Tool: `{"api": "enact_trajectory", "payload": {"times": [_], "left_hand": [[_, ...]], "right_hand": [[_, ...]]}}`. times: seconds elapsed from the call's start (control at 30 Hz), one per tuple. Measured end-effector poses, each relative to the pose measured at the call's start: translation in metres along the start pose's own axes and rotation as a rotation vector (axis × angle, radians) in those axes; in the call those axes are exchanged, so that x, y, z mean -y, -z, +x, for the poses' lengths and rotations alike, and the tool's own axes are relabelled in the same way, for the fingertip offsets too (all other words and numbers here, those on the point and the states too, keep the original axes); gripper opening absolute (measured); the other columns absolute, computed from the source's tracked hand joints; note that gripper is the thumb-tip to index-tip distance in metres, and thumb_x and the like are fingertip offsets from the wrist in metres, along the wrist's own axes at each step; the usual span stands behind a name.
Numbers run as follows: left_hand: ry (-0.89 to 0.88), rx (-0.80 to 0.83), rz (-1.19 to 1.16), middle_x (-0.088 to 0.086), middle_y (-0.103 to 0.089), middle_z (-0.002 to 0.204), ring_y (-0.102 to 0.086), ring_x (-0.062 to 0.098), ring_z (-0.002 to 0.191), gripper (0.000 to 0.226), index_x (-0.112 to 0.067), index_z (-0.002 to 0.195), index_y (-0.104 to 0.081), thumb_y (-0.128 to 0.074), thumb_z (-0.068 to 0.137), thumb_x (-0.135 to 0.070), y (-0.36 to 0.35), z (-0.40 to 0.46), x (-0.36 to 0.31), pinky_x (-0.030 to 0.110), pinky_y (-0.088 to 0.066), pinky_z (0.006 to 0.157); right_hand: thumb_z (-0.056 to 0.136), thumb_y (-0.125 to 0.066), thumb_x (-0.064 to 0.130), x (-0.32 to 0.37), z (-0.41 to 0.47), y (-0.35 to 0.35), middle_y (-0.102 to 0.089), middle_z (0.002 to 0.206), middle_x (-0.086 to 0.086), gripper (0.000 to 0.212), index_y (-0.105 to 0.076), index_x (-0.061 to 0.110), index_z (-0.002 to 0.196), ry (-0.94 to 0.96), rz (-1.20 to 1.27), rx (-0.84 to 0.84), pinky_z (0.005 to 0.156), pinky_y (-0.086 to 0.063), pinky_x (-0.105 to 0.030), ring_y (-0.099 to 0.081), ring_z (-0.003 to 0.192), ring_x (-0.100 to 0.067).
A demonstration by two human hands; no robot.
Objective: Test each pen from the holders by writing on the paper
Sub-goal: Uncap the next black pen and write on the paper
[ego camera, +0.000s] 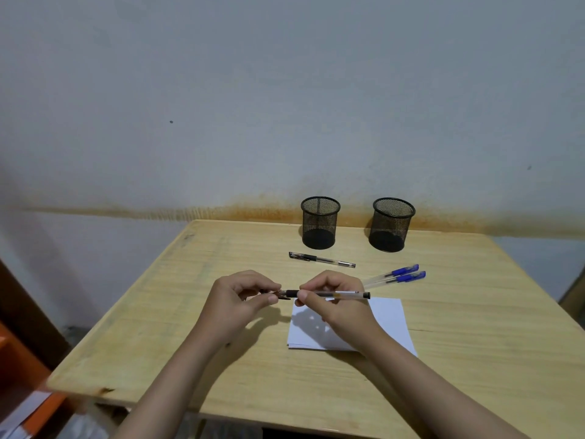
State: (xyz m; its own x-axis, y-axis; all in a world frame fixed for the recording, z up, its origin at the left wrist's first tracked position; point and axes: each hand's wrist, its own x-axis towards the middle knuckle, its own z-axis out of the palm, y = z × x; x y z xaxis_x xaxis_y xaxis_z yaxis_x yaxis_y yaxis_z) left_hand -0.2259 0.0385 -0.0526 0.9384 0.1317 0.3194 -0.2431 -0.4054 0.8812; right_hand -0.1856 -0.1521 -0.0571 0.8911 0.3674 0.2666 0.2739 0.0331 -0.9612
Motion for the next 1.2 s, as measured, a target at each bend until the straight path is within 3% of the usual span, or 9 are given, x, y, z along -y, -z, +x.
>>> {"api": "enact_trajectory", "payload": {"times": [0.13,0.4,0.53,0.63,0.73,0.83,0.9,1.03,1.2], "left_hand": [[-0.058,-0.031,-0.020,-0.002,-0.071,0.079,-0.066,0.011,0.075,0.024,-0.017,0.073,-0.075,-0.073,0.071,0.006,-0.007,-0.004,-0.003,0.018,-0.048,0.069],[-0.182,-0.062,-0.009,-0.003,-0.069,0.078,-0.065,0.010,0.075,0.025,-0.020,0.070,-0.072,-0.072,0.070,0.004,-0.009,-0.002,-0.010,0.020,-0.050,0.069],[-0.285,-0.072,0.085,-0.010,-0.071,0.083,-0.066,0.011,0.079,0.015,-0.023,0.076,-0.070,-0.069,0.070,-0.009,-0.003,0.001,-0.008,0.041,-0.050,0.069],[-0.328,-0.072,0.134,-0.013,-0.071,0.095,-0.067,0.007,0.089,0.017,-0.022,0.079,-0.069,-0.068,0.071,-0.007,-0.002,0.002,0.000,0.043,-0.050,0.072],[-0.328,-0.064,0.179,-0.019,-0.069,0.109,-0.064,0.001,0.103,0.020,-0.022,0.085,-0.071,-0.070,0.072,-0.007,-0.001,0.002,0.012,0.031,-0.052,0.084],[-0.252,-0.017,0.275,-0.018,-0.052,0.135,-0.046,-0.004,0.125,0.046,-0.037,0.115,-0.062,-0.072,0.078,-0.011,0.010,0.001,0.028,0.018,-0.040,0.102],[-0.135,-0.004,0.347,-0.018,-0.038,0.144,-0.033,-0.002,0.134,0.057,-0.041,0.131,-0.046,-0.068,0.082,-0.022,0.023,-0.001,0.039,0.023,-0.029,0.109],[0.095,0.041,0.579,-0.007,-0.024,0.154,-0.016,0.015,0.144,0.059,-0.033,0.141,-0.032,-0.053,0.087,-0.045,0.050,-0.005,0.067,0.045,-0.009,0.118],[0.256,0.163,0.835,0.004,-0.004,0.159,0.003,0.023,0.146,0.061,-0.023,0.147,-0.018,-0.033,0.094,-0.049,0.058,-0.009,0.091,0.048,-0.001,0.117]], "right_hand": [[0.078,-0.073,0.001,0.003,-0.003,-0.004,-0.072,0.062,0.008,0.008,-0.072,0.009,0.077,0.020,0.015,-0.008,0.059,-0.046,-0.011,-0.068,0.066,-0.002],[0.076,-0.074,0.000,0.004,-0.009,-0.007,-0.072,0.064,0.011,0.007,-0.072,0.006,0.080,0.071,0.056,-0.045,0.060,-0.047,-0.012,-0.066,0.064,0.001],[0.078,-0.071,-0.002,0.007,-0.004,0.009,-0.075,0.087,0.000,0.023,-0.073,0.006,0.099,0.039,0.096,0.208,0.075,-0.055,-0.025,-0.070,0.088,-0.014],[0.082,-0.059,0.005,0.007,0.000,0.010,-0.074,0.096,-0.011,0.027,-0.071,0.005,0.107,-0.123,0.274,0.328,0.073,-0.056,-0.028,-0.069,0.093,-0.023],[0.085,-0.066,0.006,0.004,0.005,-0.003,-0.071,0.085,-0.014,0.017,-0.071,0.000,0.100,-0.244,0.234,0.234,0.061,-0.053,-0.026,-0.065,0.075,-0.020],[0.080,-0.069,0.000,0.002,0.012,-0.019,-0.065,0.072,-0.014,0.019,-0.070,0.005,0.099,-0.332,0.182,0.185,0.050,-0.050,-0.023,-0.057,0.058,-0.017],[0.079,-0.071,-0.002,-0.001,0.019,-0.028,-0.061,0.059,-0.010,0.025,-0.066,0.003,0.103,-0.364,0.141,0.161,0.047,-0.051,-0.026,-0.055,0.049,-0.018],[0.076,-0.076,0.001,-0.014,0.037,-0.049,-0.061,0.053,-0.008,0.028,-0.061,0.003,0.100,-0.387,-0.027,0.098,0.046,-0.050,-0.024,-0.057,0.043,-0.018],[0.075,-0.078,0.008,-0.031,0.057,-0.071,-0.066,0.070,-0.017,0.032,-0.060,0.007,0.101,-0.402,-0.177,0.076,0.062,-0.058,-0.037,-0.066,0.059,-0.024]]}}
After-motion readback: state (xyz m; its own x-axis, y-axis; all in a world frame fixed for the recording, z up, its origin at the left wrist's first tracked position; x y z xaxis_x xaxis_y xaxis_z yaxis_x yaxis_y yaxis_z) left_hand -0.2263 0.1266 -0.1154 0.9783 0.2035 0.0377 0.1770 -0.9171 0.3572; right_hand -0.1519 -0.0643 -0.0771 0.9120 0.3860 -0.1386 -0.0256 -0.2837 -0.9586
